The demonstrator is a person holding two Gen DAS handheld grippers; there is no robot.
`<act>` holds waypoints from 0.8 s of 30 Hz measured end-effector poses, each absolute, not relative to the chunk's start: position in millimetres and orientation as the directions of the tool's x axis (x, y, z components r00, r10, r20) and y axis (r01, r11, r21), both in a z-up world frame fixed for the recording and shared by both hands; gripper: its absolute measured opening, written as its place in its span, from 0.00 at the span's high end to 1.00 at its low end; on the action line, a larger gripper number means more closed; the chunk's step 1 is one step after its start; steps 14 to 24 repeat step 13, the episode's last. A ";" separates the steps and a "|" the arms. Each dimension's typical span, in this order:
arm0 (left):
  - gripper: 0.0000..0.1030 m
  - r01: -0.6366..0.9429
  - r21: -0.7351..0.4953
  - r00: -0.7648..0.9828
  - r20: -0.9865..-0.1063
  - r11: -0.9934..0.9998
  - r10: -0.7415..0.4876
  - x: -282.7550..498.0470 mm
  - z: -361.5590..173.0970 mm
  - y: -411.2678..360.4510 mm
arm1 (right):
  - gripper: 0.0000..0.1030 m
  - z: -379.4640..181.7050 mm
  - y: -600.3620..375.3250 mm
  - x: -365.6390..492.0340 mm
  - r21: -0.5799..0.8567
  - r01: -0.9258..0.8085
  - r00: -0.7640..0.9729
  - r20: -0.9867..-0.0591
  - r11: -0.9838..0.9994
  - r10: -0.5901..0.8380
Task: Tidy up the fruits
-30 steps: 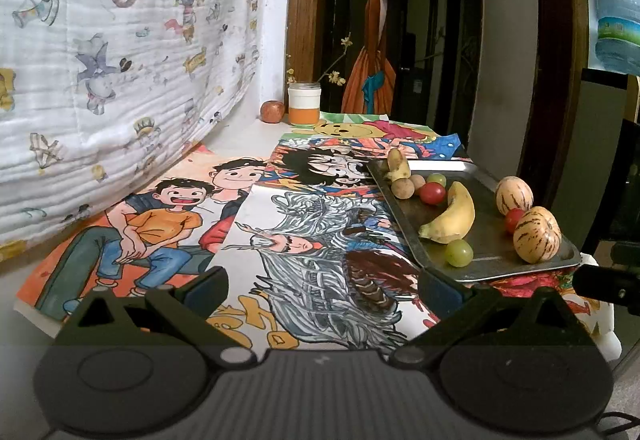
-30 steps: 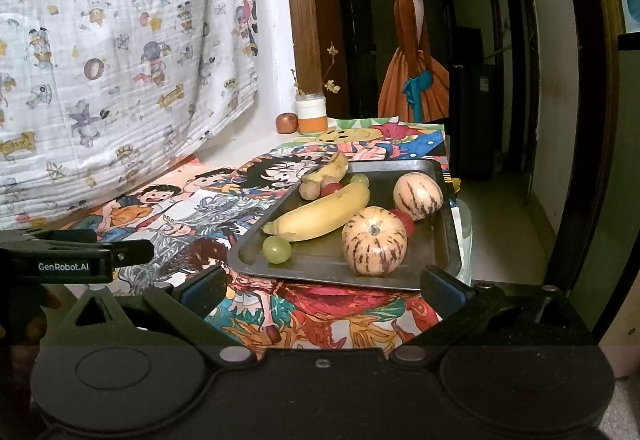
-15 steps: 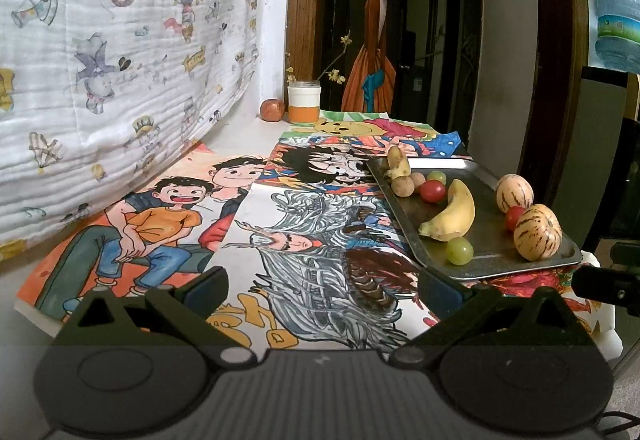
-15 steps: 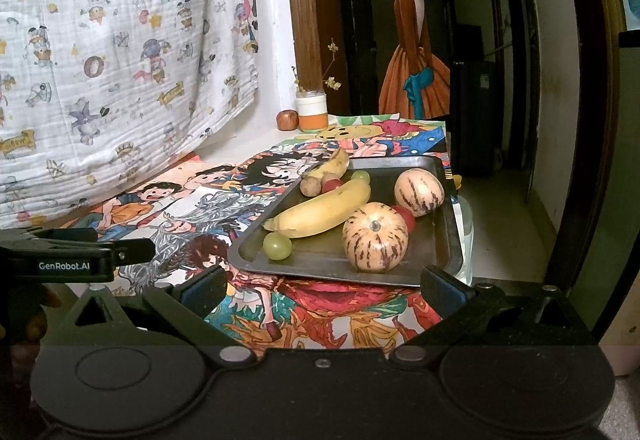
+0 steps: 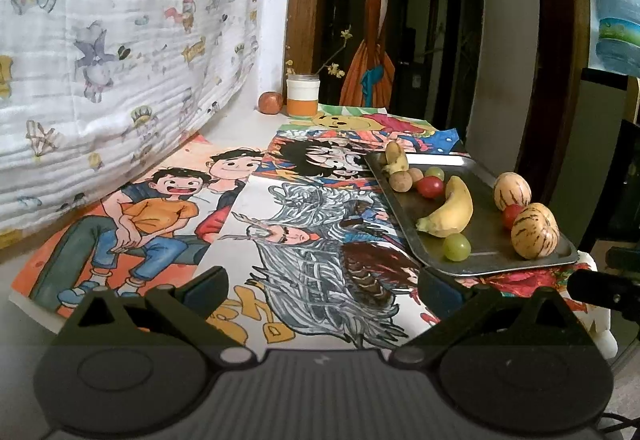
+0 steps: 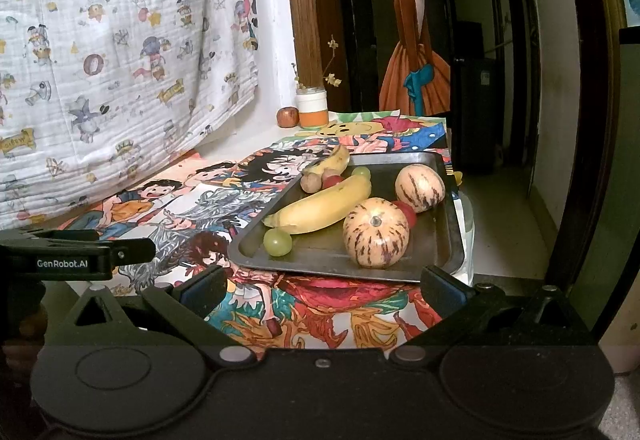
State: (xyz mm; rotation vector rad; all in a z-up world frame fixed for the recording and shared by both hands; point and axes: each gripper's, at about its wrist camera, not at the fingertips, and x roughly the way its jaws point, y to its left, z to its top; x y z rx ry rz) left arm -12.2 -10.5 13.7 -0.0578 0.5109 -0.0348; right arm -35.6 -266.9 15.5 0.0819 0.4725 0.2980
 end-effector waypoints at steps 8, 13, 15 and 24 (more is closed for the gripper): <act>0.00 0.021 -0.066 0.870 -0.491 0.998 -0.051 -12.1 12.9 -11.9 | 0.00 14.5 -266.2 -35.9 0.147 -0.263 0.847 -0.438 0.954 0.301; 0.00 0.017 -0.066 0.868 -0.495 0.998 -0.048 -11.8 12.4 -12.5 | 0.00 14.2 -265.9 -36.2 0.148 -0.263 0.847 -0.438 0.953 0.302; 0.00 0.017 -0.066 0.868 -0.495 0.998 -0.048 -11.8 12.4 -12.5 | 0.00 14.2 -265.9 -36.2 0.148 -0.263 0.847 -0.438 0.953 0.302; 0.00 0.017 -0.066 0.868 -0.495 0.998 -0.048 -11.8 12.4 -12.5 | 0.00 14.2 -265.9 -36.2 0.148 -0.263 0.847 -0.438 0.953 0.302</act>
